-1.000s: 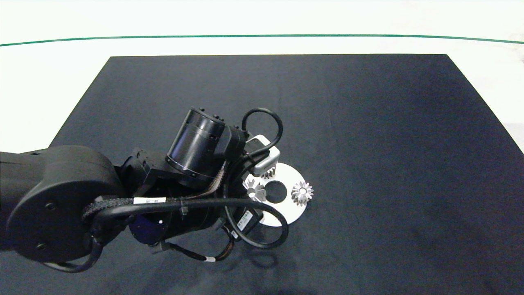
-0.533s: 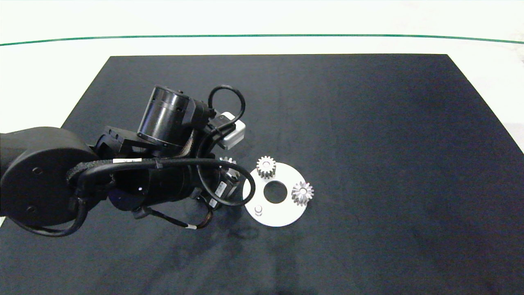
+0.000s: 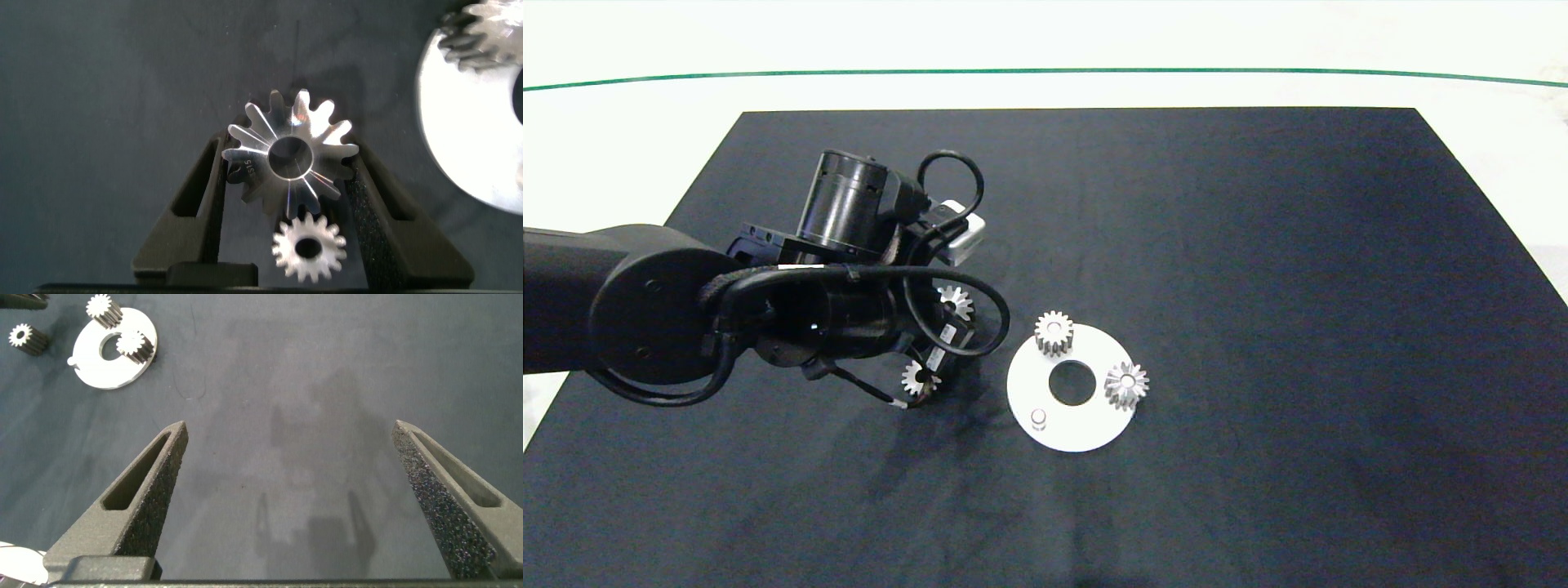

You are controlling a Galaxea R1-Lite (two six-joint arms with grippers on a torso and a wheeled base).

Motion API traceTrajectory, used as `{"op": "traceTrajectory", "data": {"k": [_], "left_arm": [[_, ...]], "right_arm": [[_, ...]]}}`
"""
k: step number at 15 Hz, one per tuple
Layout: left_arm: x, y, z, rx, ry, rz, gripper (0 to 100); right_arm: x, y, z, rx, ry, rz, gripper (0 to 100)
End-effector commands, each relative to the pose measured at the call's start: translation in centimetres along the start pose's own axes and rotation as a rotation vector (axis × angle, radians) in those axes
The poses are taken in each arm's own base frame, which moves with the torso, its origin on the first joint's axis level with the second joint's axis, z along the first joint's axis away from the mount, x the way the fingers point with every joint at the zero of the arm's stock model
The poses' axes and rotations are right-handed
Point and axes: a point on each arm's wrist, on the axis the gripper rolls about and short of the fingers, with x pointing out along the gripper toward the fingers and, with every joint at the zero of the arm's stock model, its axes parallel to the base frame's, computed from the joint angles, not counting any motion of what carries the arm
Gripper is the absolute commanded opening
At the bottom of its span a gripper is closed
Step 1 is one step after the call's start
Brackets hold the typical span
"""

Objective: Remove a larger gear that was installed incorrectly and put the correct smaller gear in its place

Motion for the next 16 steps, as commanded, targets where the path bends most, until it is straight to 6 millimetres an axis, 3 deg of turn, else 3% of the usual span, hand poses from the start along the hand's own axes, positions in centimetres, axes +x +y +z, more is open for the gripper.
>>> {"op": "traceTrajectory", "data": {"k": [1,16], "left_arm": [[1.5,0.0,0.0,-0.002,0.023,0.004,28],[3.2,0.6,-0.9,-0.012,0.074,0.015,28]], "right_arm": [[0.0,0.0,0.0,-0.002,0.002,0.001,100],[-0.1,0.0,0.1,-0.002,-0.004,0.0,100]]}}
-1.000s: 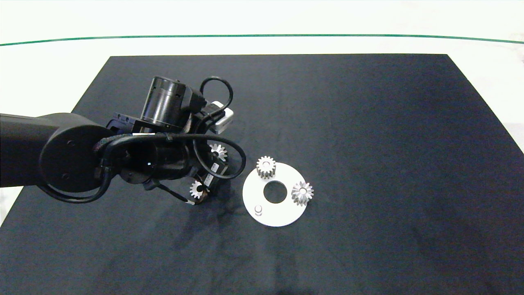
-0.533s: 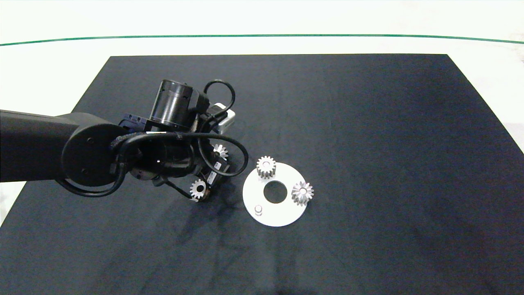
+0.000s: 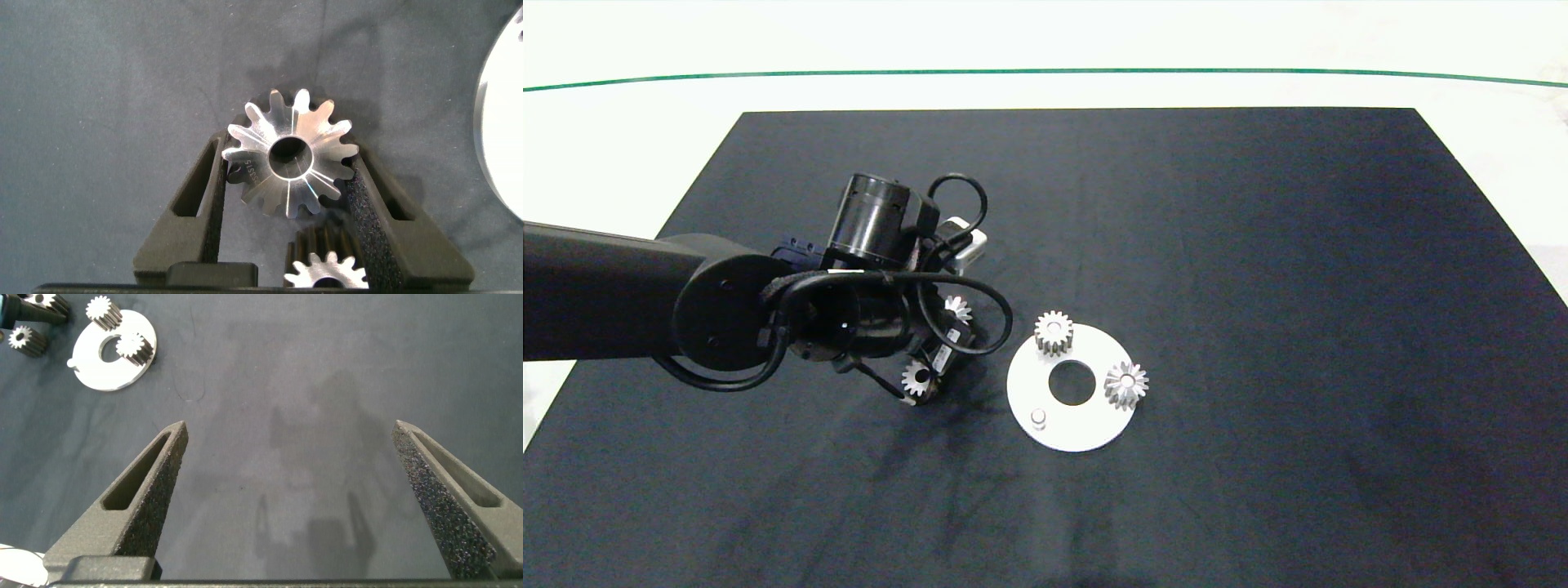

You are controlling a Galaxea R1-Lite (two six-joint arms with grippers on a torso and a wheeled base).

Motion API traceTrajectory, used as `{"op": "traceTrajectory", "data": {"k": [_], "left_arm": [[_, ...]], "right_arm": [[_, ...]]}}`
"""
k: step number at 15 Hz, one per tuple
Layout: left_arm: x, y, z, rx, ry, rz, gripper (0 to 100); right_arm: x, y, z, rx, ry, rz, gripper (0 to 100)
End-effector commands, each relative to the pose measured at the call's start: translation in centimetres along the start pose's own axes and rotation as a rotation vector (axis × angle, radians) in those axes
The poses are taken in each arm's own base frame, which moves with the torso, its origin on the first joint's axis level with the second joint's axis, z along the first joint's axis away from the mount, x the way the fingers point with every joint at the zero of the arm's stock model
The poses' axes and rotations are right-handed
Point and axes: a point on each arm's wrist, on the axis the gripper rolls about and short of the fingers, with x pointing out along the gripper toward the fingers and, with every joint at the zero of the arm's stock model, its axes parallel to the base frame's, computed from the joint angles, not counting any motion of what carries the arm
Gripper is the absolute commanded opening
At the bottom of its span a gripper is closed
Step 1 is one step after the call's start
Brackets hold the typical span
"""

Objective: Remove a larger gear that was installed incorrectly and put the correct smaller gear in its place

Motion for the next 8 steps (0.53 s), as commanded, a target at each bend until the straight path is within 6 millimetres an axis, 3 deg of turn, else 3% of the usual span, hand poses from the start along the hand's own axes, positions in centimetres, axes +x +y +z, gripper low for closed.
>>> {"op": "traceTrajectory", "data": {"k": [1,8], "left_arm": [[0.16,0.1,-0.2,0.002,0.01,0.001,100],[-0.35,0.25,-0.16,-0.01,0.004,0.001,100]], "right_arm": [[0.02,0.0,0.01,0.0,0.002,0.0,100],[0.02,0.0,0.01,0.0,0.002,0.0,100]]}}
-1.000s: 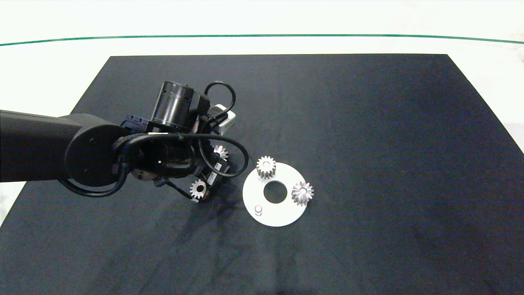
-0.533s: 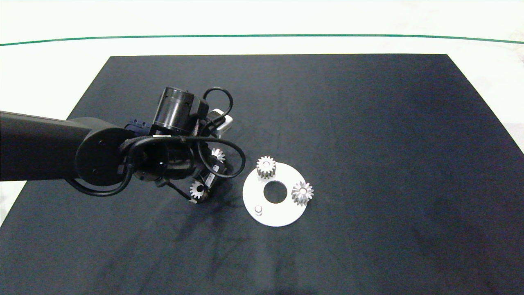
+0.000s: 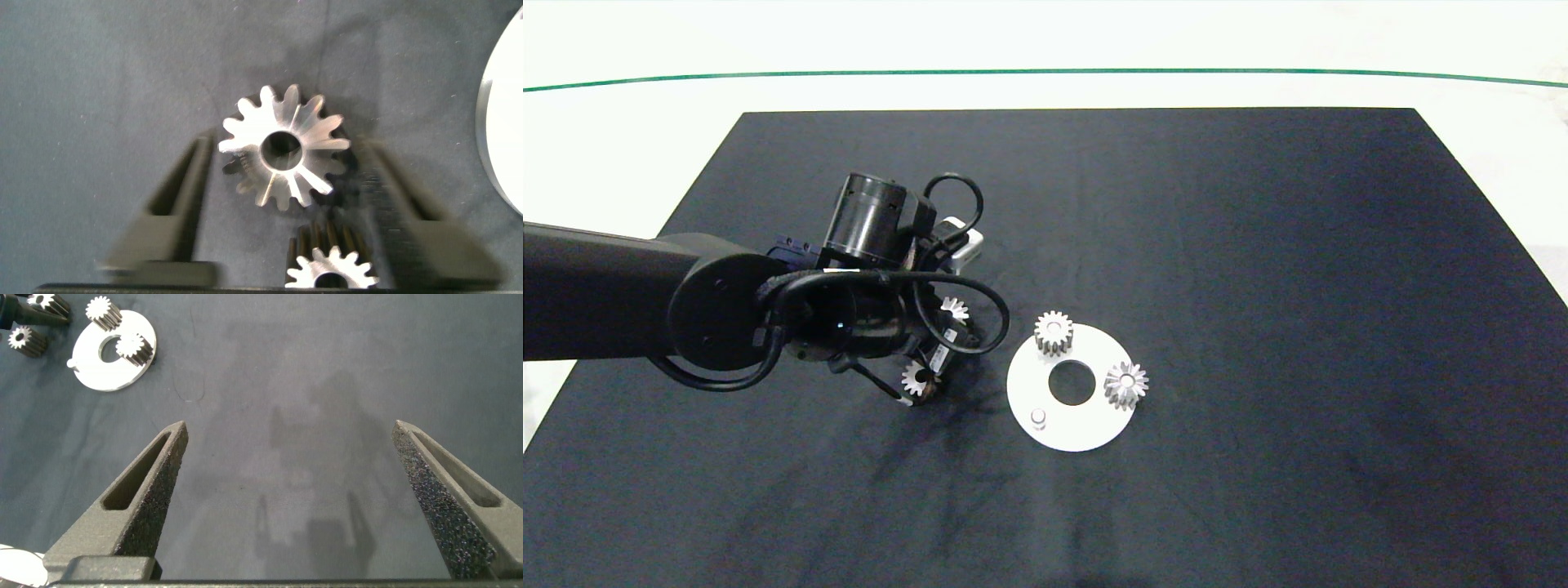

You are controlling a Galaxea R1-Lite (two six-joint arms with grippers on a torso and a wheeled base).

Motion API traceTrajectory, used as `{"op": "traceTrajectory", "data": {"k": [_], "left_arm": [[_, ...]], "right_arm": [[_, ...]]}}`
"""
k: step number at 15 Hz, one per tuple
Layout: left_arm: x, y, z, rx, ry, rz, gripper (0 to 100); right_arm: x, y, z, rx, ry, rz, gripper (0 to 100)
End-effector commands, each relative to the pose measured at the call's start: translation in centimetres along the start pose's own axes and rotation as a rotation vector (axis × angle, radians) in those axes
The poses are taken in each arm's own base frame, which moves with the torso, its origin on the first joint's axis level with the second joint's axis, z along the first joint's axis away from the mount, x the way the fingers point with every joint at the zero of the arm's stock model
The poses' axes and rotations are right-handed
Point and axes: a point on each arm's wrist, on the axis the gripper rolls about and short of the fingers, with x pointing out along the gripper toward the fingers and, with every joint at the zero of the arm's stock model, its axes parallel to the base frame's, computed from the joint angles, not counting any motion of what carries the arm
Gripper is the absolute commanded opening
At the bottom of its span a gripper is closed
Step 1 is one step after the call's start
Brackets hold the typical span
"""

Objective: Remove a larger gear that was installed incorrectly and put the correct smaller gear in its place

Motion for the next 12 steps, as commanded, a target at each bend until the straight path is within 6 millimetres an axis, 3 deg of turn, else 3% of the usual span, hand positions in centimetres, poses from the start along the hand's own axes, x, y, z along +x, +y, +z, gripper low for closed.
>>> {"op": "traceTrajectory", "data": {"k": [1,7,12], "left_arm": [[-0.7,0.0,-0.1,0.004,0.0,-0.003,100],[-3.4,0.2,-1.2,0.017,0.069,-0.052,100],[-3.3,1.0,-2.3,0.005,0.127,-0.075,100]], "right_arm": [[0.0,0.0,0.0,0.0,0.001,0.001,100],[-0.1,0.0,0.0,0.0,-0.002,0.001,100],[-0.1,0.0,-0.1,0.0,-0.002,0.0,100]]}}
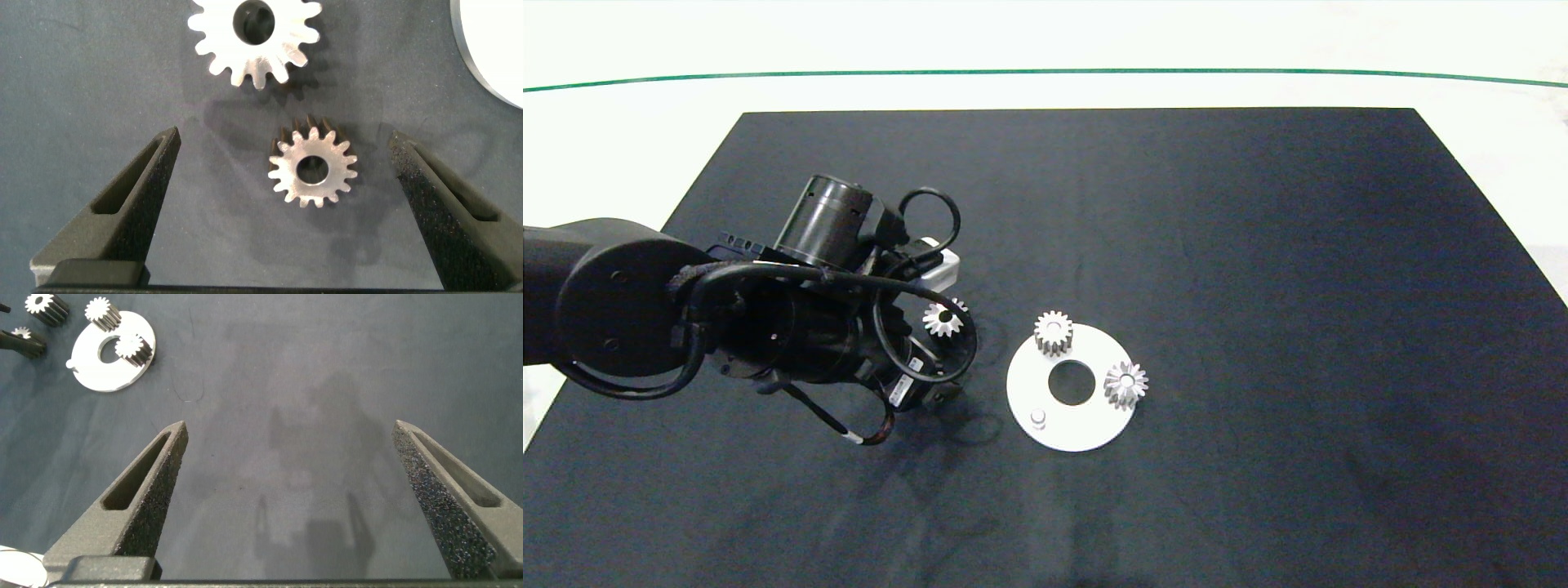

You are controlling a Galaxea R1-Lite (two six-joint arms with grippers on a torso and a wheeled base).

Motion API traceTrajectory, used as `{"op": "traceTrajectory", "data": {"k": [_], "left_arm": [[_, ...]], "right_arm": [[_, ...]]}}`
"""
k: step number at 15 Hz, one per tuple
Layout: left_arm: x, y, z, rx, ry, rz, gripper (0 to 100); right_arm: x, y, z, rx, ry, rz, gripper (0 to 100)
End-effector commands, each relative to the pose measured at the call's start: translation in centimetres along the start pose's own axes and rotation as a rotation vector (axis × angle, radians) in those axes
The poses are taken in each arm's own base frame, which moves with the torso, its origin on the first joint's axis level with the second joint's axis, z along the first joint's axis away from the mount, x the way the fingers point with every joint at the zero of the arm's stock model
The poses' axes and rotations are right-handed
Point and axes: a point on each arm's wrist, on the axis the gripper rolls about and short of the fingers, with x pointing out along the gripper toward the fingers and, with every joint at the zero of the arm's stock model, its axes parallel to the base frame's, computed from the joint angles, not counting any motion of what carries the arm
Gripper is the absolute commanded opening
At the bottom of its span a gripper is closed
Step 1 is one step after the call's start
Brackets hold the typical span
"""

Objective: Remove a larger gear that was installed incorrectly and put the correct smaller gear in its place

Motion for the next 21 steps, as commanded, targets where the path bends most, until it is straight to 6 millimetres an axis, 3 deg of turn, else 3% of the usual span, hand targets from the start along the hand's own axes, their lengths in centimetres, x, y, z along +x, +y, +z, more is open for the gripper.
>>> {"op": "traceTrajectory", "data": {"k": [1,5,12,21], "left_arm": [[0.1,0.8,-0.4,-0.018,0.009,-0.006,100],[0.8,1.5,-1.5,-0.04,0.043,-0.026,100],[0.9,1.3,-1.6,-0.046,0.051,-0.043,100],[0.9,1.1,-1.6,-0.048,0.046,-0.048,83]], "right_arm": [[0.0,0.0,-0.1,0.001,0.002,0.002,100],[0.0,0.0,-0.1,0.001,0.004,0.002,100],[0.1,0.0,0.0,0.001,0.007,0.001,100],[0.1,0.0,0.1,0.001,0.002,0.002,100]]}}
